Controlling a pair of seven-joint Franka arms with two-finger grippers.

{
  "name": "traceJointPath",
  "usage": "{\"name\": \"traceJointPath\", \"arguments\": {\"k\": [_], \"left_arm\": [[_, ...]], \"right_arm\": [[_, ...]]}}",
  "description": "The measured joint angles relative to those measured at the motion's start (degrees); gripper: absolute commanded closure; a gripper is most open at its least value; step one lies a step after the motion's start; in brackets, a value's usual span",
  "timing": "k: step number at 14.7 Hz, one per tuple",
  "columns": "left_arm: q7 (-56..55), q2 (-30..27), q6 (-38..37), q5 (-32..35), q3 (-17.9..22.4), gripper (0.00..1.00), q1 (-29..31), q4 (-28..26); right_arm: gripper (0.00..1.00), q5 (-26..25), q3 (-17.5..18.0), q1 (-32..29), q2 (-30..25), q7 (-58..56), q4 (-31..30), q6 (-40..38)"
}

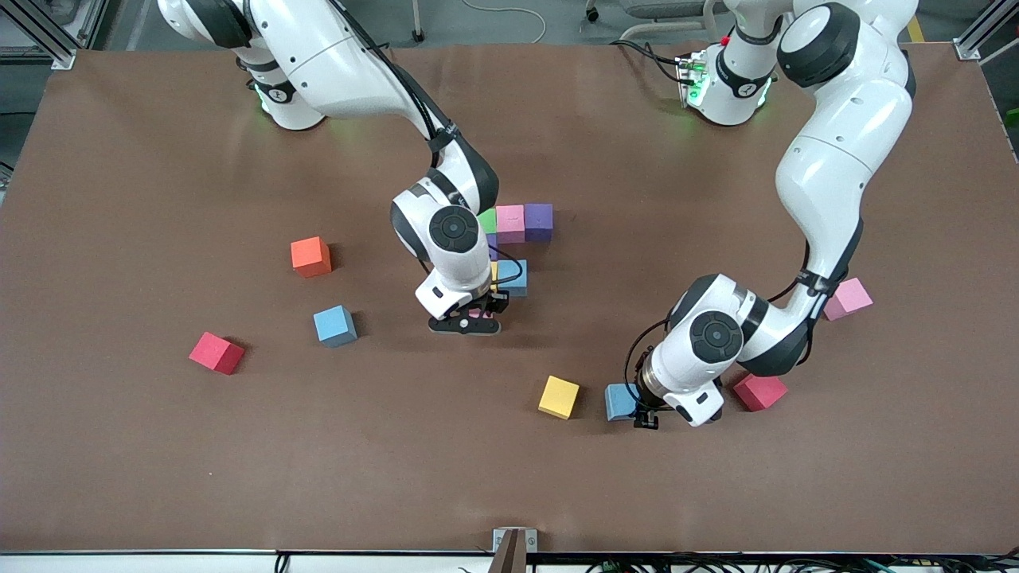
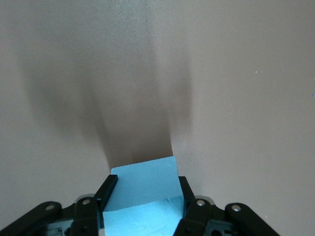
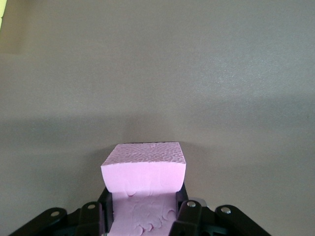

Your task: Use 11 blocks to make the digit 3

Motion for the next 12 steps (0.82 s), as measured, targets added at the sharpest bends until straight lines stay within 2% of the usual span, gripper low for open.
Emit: {"name": "traceJointPath", "arguments": {"k": [4,7,12], "left_arm": [[-3.4,-4.1,-2.9,-0.1,-2.7,0.73,0.1,-3.6],[-7.0,-7.3,-3.7,-0.1,-4.6,0.73,1.0,-9.3],[-12.0,-10.2,-3.7,-0.1,-10.6,0.73,6.0,-18.8]], "right_arm": [[1.0,0.7,0.8,0.1,0.0,0.0,0.0,0.0],[1.0,0.8,1.1,0.1,0.0,0.0,0.0,0.0],[1.0,0.8,1.0,0.0,0.0,0.0,0.0,0.0]]}}
